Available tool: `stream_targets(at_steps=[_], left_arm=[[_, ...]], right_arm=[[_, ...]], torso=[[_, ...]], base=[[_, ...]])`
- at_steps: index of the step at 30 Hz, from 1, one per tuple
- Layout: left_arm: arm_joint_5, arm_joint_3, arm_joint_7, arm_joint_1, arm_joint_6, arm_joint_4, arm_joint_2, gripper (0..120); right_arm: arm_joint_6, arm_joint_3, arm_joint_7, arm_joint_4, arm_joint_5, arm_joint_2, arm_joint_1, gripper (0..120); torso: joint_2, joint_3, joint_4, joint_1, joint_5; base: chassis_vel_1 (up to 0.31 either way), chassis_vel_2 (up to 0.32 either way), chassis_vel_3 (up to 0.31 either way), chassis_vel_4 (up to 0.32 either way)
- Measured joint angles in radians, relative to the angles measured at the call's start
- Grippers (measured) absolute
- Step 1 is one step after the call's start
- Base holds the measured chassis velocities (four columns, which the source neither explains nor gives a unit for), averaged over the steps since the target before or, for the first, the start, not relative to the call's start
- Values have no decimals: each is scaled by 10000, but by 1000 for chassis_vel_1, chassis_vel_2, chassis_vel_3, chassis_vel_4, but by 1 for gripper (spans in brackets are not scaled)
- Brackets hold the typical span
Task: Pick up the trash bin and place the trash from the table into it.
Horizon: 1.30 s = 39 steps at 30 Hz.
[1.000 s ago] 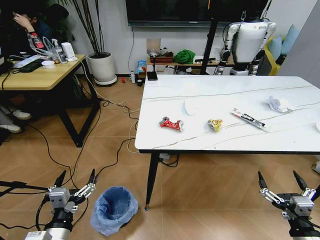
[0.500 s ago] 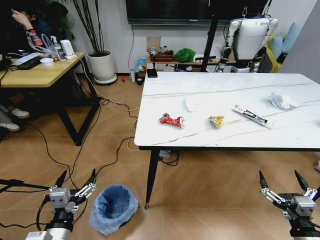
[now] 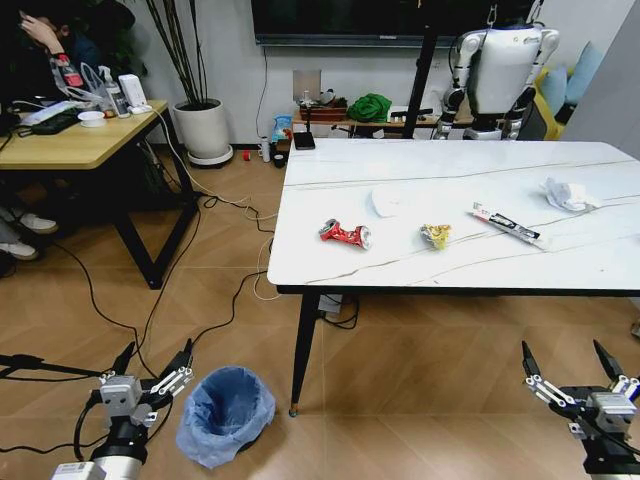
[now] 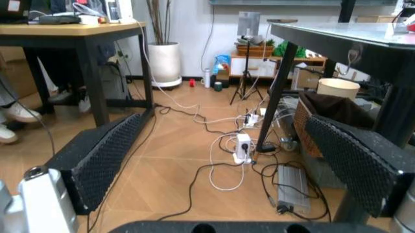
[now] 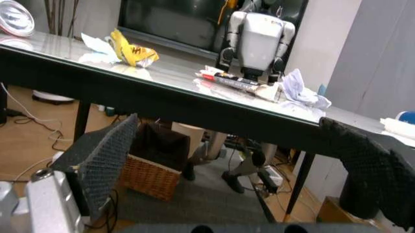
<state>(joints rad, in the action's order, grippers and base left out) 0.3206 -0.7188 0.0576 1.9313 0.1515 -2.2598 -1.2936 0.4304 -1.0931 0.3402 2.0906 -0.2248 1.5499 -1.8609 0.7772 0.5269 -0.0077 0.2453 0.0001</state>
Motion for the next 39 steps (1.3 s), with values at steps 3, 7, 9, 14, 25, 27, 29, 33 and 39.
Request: stream_targets(at_steps=[3, 7, 9, 14, 25, 27, 29, 33, 39], left_arm=[[-3, -1, 0, 16, 0, 0, -6, 100], [-7, -1, -1, 26, 4, 1, -20, 100], [-18, 0, -1, 38, 8, 1, -42, 100], [-40, 7, -5, 58, 16, 1, -67, 100], [-34, -11, 45, 40, -44, 16, 44, 100], [-16, -58, 68, 19, -86, 41, 110, 100], [-15, -64, 69, 13, -87, 66, 112, 100], [-12, -58, 69, -7, -87, 88, 31, 100], [12, -34, 68, -99, -124, 157, 90, 100]], right_arm=[[1, 3, 1, 0, -6, -21, 2, 100], [0, 14, 1, 1, -11, -34, 9, 100], [1, 16, 2, 1, -15, -34, 5, 100], [17, 13, 5, 1, -38, -49, -10, 100], [53, 7, 20, -96, -119, -87, 56, 100], [80, 30, 22, -235, -144, -112, 100, 100], [103, 50, 27, -273, -135, -117, 98, 100], [171, 109, 106, -407, -43, -180, 65, 100], [185, 148, 131, -495, 29, -159, 86, 100]], torso=[[-100, -53, 0, -45, -1], [-295, -165, 0, -128, 0], [-406, -229, 0, -175, 0], [-582, -334, 0, -248, -1], [-992, -572, 0, -420, -1], [-1156, -662, 0, -492, 0], [-1197, -688, -1, -509, 0], [-1369, -797, 0, -572, 0], [-1660, -971, 0, -690, 0]], base=[[0, 0, 0, 0], [0, 0, 0, 0], [0, 0, 0, 0], [0, 0, 0, 0], [0, 0, 0, 0], [0, 0, 0, 0], [0, 0, 0, 0], [0, 0, 0, 0], [0, 0, 0, 0]])
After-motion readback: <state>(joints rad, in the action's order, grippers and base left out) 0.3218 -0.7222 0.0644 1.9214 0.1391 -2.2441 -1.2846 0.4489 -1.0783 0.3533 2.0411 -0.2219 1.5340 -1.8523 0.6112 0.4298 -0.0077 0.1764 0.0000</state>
